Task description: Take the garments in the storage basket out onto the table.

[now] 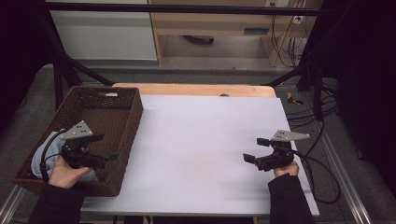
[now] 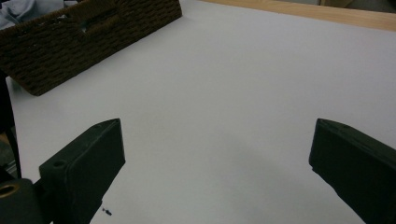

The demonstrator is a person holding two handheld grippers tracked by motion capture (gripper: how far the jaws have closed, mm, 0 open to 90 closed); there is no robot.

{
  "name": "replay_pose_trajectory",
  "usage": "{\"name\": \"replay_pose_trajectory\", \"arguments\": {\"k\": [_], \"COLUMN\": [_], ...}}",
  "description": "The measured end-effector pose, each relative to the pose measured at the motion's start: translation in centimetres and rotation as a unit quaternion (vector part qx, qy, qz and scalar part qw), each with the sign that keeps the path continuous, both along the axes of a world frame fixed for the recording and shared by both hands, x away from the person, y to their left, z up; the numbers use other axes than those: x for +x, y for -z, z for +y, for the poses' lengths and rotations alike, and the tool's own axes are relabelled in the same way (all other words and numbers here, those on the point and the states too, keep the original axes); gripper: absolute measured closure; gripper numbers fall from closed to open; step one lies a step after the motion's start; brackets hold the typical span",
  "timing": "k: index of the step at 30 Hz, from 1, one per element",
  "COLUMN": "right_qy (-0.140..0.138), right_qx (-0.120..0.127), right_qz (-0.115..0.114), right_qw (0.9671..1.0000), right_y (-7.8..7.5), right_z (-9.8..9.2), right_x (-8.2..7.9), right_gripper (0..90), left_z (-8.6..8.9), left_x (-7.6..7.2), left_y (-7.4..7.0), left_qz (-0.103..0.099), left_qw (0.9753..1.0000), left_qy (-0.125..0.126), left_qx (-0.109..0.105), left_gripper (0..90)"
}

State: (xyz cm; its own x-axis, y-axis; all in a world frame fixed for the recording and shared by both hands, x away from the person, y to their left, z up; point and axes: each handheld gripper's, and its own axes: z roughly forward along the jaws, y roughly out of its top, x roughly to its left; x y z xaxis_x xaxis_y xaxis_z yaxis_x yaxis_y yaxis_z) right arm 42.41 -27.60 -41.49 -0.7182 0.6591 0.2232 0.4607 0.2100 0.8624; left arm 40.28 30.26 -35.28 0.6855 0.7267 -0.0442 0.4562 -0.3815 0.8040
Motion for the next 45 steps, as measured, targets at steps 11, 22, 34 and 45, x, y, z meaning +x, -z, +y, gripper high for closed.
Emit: {"name": "replay_pose_trajectory", "arguments": {"k": [11,22,34,45], "right_qy": [0.0,-0.001,-0.001,0.001], "right_qx": [0.001,-0.001,-0.004,-0.004], "right_qz": [0.0,0.002,0.002,0.003], "right_qw": [1.0,1.0,1.0,1.0], "right_y": [0.1,0.1,0.1,0.2], "right_z": [0.0,0.0,0.1,0.1], "right_x": [0.0,0.1,0.1,0.1], "right_gripper": [4.1,4.1,4.1,4.1], "left_z": [1.9,4.4,6.7,9.1], "left_x": [-0.6,-1.1,-1.5,-2.0], "left_y": [-0.6,-1.0,-0.8,-0.7], "left_qz": [0.0,0.005,0.014,0.019], "left_qw": [0.9997,0.998,0.9943,0.9914], "left_qy": [-0.022,-0.062,-0.101,-0.127], "left_qx": [0.003,0.012,0.03,0.025], "left_gripper": [3.3,3.3,3.4,3.4]}}
